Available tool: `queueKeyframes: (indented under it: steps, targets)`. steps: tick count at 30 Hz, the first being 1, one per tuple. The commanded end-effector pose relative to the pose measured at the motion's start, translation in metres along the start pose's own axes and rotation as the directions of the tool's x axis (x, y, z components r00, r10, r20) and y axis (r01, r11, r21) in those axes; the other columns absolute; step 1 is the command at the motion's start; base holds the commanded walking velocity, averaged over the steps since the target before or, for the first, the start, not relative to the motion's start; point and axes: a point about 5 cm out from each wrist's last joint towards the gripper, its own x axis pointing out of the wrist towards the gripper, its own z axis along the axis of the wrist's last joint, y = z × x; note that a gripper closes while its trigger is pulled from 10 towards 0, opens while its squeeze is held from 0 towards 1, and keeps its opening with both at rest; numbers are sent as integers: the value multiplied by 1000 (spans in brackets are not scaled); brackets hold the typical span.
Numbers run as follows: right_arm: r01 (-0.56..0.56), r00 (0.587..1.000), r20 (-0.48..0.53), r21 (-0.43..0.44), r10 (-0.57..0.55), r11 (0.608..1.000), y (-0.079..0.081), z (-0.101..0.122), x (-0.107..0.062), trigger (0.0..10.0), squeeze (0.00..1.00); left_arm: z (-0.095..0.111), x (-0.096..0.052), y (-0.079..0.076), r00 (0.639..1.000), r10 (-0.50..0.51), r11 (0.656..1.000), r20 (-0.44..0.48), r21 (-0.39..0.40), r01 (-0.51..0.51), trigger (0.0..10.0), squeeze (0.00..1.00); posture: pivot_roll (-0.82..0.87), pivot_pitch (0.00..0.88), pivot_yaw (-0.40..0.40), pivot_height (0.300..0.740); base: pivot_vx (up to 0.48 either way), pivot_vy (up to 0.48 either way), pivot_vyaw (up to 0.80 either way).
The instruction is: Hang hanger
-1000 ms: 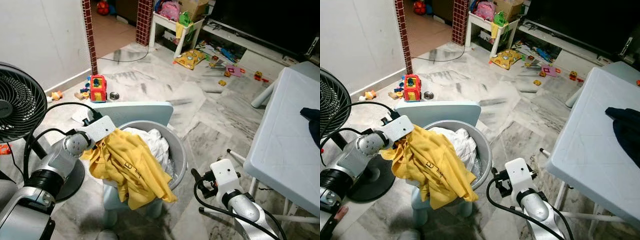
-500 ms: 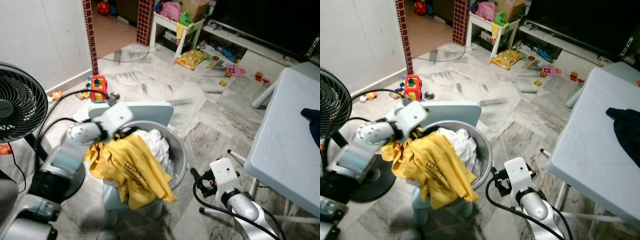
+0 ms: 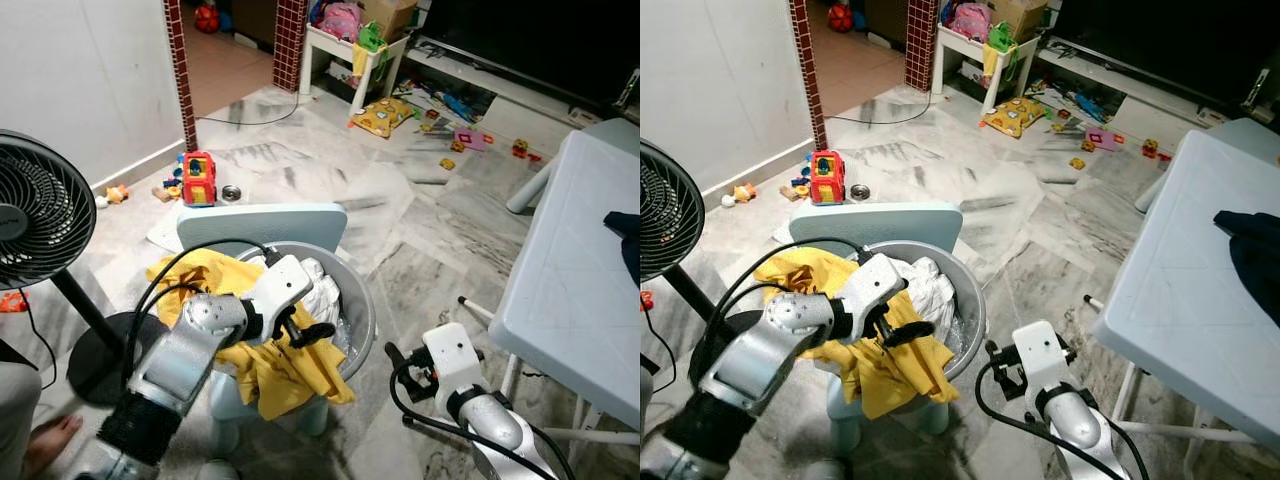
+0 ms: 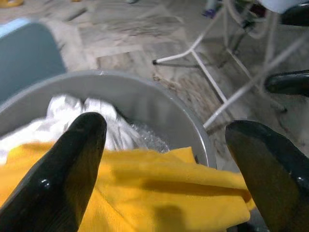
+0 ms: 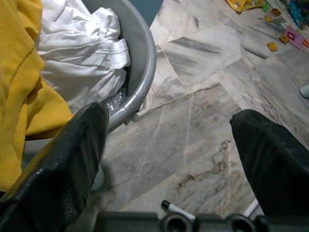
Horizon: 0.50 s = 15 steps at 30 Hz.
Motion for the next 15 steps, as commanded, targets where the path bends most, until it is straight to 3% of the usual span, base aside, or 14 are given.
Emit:
queueKeyframes:
  steps: [1, 8, 15]
  targets:
    - [17, 1000, 5, -12, -17, 1000, -4, 2, -1, 10000, 0, -3, -4, -2, 999, 30, 999, -14, -35, -30, 10000, 1000, 117, 98, -145, 740, 0, 0, 0]
    - [1, 1000, 14, -20, -1, 1000, -5, 7, 4, 10000, 0, -20, -19, -17, 996, 55, 994, -67, -91, -61, 10000, 1000, 133, 104, -155, 740, 0, 0, 0]
    - [0, 1000, 20, -17, 0, 1000, -3, 9, 6, 10000, 0, -31, -14, -17, 989, 41, 995, -143, -85, -53, 10000, 1000, 122, 101, -143, 740, 0, 0, 0]
